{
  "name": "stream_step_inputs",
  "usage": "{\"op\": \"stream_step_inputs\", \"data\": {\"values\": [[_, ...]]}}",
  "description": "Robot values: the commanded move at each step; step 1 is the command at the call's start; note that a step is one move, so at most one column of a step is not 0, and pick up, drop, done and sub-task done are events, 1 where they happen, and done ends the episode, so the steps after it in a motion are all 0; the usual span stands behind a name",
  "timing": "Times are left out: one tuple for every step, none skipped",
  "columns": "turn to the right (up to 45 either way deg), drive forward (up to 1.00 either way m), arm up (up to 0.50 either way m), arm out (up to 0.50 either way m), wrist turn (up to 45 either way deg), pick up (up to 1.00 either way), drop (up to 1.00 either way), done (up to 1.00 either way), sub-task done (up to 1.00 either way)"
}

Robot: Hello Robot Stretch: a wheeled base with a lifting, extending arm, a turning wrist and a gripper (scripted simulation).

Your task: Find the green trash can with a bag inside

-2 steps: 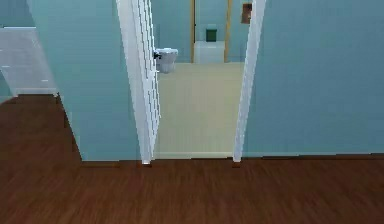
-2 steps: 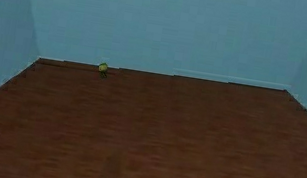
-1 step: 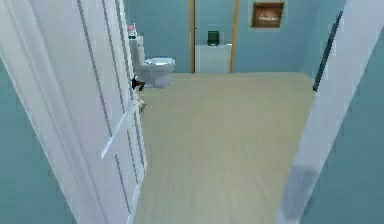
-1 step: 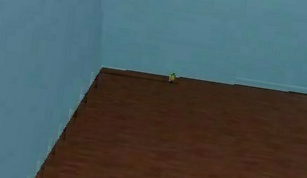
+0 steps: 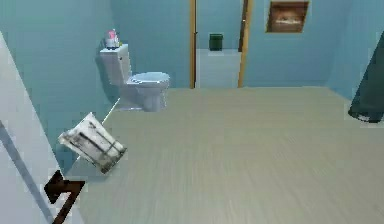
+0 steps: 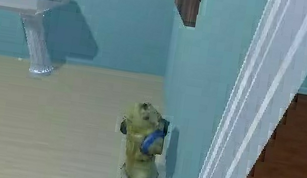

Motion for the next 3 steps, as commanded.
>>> {"op": "stream_step_inputs", "data": {"values": [[0.0,1.00,0.00,0.00,0.0,0.00,0.00,0.00,0.00],[-15.0,0.00,0.00,0.00,0.0,0.00,0.00,0.00,0.00],[0.0,0.10,0.00,0.00,0.0,0.00,0.00,0.00,0.00]]}}
